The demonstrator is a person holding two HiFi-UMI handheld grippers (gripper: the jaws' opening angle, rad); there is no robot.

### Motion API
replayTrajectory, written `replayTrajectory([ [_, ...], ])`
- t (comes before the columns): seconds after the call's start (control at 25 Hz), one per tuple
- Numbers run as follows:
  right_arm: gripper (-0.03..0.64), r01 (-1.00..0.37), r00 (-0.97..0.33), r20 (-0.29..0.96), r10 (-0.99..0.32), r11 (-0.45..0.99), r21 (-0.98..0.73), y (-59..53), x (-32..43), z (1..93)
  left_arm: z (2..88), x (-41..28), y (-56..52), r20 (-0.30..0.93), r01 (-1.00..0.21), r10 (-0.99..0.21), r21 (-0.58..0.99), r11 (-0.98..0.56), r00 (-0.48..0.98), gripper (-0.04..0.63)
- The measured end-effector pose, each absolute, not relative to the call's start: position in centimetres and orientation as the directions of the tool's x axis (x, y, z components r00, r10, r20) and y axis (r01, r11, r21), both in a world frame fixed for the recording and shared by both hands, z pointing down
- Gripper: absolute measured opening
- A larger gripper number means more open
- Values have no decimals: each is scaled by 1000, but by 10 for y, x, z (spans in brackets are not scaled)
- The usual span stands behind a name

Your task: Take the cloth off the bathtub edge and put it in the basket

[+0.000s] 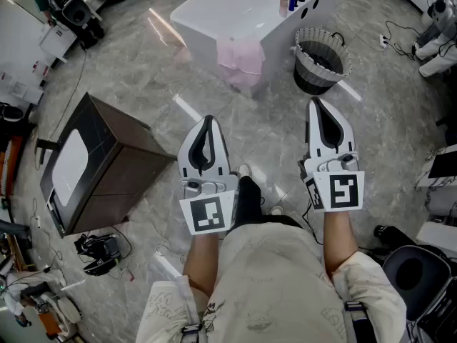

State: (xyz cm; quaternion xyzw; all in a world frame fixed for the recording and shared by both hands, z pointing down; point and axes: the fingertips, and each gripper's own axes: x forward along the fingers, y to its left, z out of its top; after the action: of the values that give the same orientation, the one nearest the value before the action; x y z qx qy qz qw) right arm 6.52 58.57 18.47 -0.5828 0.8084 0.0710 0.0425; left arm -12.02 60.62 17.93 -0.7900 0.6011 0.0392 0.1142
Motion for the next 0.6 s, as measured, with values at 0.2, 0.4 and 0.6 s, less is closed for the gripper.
replayTrajectory([
  [0.2,-12,-948,-317,-137,-938,309,77,574,65,189,184,-118,593,-182,-958,-944,-134,-254,276,3],
  [0.4,-11,-949,-316,-112,-942,311,56,556,69,198,189,-114,575,-174,-957,-945,-134,-257,278,3],
  [0.6,-11,-946,-325,-101,-940,324,25,529,56,210,203,-124,548,-133,-959,-954,-122,-255,270,3],
])
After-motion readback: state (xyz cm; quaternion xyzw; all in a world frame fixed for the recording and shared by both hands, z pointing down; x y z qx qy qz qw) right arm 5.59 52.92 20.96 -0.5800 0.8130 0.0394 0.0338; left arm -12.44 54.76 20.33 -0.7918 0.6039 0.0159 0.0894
